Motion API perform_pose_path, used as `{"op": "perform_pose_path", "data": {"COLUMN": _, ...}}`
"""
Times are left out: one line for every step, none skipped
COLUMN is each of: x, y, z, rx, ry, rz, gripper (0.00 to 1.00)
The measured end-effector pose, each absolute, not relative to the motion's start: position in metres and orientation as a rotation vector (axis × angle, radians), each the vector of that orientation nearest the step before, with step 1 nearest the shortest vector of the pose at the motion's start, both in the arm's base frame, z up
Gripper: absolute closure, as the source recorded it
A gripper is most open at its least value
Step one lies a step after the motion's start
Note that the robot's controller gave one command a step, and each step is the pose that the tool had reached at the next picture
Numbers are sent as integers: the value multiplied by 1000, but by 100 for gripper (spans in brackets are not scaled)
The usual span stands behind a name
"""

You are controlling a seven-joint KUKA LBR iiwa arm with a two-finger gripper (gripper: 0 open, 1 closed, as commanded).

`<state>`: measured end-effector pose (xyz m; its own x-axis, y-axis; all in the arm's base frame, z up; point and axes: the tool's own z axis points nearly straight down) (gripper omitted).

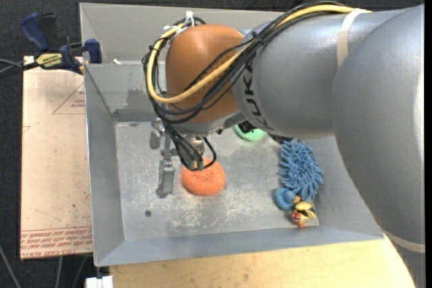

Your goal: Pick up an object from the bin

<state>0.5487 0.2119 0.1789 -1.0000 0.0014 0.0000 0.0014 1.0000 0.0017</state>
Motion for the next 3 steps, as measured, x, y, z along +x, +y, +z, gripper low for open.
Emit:
{"op": "perform_pose_path", "data": {"x": 549, "y": 212, "z": 179, "rx": -2, "ry": -3142, "rz": -3, "gripper": 0}}
{"op": "perform_pose_path", "data": {"x": 550, "y": 187, "z": 188, "rx": 57, "ry": -3140, "rz": -5, "gripper": 0}}
{"op": "perform_pose_path", "data": {"x": 548, "y": 154, "z": 192, "rx": 236, "ry": -3135, "rz": -2, "gripper": 0}}
